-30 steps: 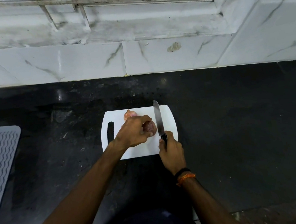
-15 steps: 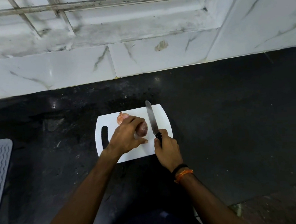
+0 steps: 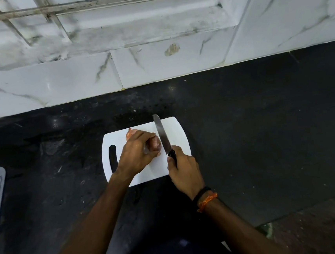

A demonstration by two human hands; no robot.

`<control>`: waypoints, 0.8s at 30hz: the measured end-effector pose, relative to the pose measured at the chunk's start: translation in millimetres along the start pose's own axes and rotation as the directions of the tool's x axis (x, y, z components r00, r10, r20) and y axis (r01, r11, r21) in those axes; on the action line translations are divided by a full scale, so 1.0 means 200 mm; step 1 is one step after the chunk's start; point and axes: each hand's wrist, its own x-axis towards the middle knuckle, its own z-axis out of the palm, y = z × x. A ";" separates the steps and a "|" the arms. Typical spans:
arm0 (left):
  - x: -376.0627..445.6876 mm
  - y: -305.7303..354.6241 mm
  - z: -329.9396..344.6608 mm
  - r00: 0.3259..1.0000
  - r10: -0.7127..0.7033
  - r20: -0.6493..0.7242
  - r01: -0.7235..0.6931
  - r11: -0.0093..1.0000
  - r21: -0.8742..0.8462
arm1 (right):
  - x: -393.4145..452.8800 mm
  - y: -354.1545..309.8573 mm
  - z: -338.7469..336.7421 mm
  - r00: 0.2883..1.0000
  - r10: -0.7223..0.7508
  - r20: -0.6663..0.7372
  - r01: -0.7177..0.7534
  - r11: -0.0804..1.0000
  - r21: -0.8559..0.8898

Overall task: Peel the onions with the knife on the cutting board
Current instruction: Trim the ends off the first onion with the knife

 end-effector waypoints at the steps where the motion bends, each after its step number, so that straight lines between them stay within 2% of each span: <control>1: 0.00 0.00 0.01 1.000 -0.002 -0.008 0.002 1.000 0.003 | -0.01 -0.01 0.00 1.000 -0.012 -0.005 0.012 1.000 -0.007; 8: 0.00 0.01 0.00 1.000 0.010 -0.017 -0.010 1.000 0.000 | -0.03 -0.06 -0.02 0.998 -0.057 0.000 0.057 0.995 -0.080; 12: 0.00 0.04 -0.03 1.000 0.003 0.018 -0.002 1.000 -0.017 | -0.04 -0.06 -0.03 0.998 -0.045 0.041 0.049 0.992 -0.120; 16: 0.01 0.06 -0.04 1.000 0.013 0.008 -0.013 1.000 0.011 | -0.06 -0.08 -0.05 0.996 -0.035 0.080 0.050 0.978 -0.202; 19: 0.02 0.06 -0.04 1.000 0.016 0.000 -0.016 0.999 0.029 | -0.05 -0.09 -0.05 0.995 -0.030 0.095 0.049 0.978 -0.203; 24: 0.03 0.07 -0.06 1.000 0.006 0.022 -0.005 0.999 -0.038 | -0.03 -0.09 -0.04 0.994 -0.020 0.104 0.043 0.973 -0.226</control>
